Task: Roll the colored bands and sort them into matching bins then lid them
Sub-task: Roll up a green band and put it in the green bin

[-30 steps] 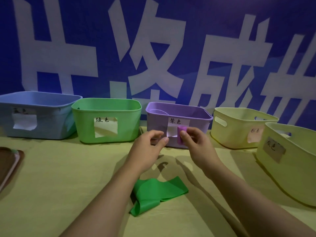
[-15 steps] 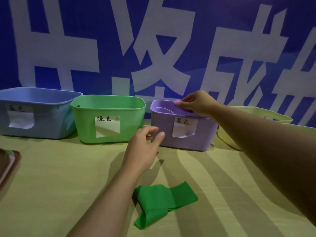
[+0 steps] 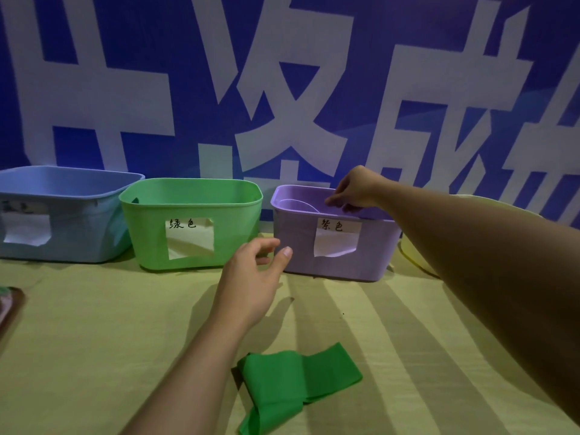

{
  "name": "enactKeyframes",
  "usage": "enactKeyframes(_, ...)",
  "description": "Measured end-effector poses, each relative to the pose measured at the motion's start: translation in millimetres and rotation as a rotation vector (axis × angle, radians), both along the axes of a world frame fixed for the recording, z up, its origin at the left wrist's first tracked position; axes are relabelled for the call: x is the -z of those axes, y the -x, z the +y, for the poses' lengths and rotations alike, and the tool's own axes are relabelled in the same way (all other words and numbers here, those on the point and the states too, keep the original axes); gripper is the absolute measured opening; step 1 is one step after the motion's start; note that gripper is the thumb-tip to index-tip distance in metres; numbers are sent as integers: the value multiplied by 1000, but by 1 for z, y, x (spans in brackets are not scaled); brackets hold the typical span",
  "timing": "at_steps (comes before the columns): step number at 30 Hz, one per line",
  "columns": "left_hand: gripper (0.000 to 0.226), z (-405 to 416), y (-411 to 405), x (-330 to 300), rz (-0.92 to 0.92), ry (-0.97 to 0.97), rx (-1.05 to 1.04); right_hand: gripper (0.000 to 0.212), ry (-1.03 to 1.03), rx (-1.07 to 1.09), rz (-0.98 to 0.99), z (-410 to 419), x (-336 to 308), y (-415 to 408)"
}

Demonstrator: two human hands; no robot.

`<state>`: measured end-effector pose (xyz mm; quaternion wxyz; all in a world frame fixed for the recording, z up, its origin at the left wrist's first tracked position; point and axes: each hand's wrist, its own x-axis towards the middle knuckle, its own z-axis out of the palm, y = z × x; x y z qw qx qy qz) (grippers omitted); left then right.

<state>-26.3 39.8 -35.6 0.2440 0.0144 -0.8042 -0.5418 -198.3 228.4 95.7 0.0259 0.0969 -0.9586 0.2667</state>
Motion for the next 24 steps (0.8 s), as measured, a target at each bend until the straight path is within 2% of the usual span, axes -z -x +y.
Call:
enactKeyframes(6, 38, 1, -3, -4, 8, 13, 7, 32, -72, -111, 173, 3, -10, -37)
enactKeyframes(10, 38, 2, -6, -9, 6, 38, 24, 30, 12, -215, 262, 4, -16, -88)
enactKeyframes(12, 38, 3, -7, -11, 3, 49, 30, 25, -42, -242, 279, 8, -8, -118)
enactKeyframes(15, 38, 4, -10, -13, 7, 64, 30, 24, -187, -243, 133, 17, 24, -156)
enactKeyframes(19, 38, 9, -14, -11, -15, 60, 50, 48, -374, -166, -254, 19, 74, -188)
enactKeyframes(21, 37, 12, -15, -10, -19, 75, 62, 55, -411, -104, -304, 18, 88, -197)
enactKeyframes(24, 35, 17, -19, -11, -26, 137, 87, 49, -336, -76, -285, 17, 94, -208)
